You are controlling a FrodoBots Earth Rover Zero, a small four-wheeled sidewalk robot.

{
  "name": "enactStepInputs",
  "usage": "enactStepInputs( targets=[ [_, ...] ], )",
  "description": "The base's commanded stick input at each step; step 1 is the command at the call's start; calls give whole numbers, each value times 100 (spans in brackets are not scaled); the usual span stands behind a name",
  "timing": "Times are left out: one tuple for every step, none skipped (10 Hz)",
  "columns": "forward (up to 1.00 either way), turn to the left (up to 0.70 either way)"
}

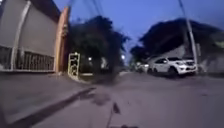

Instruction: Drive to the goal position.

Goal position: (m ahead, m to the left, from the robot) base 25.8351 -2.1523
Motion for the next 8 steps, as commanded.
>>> enactStepInputs(
  targets=[
    [70,-21],
    [70,-3],
    [70,0],
    [70,0],
    [70,-2],
    [70,-5],
    [70,-12],
    [70,-35]
  ],
)
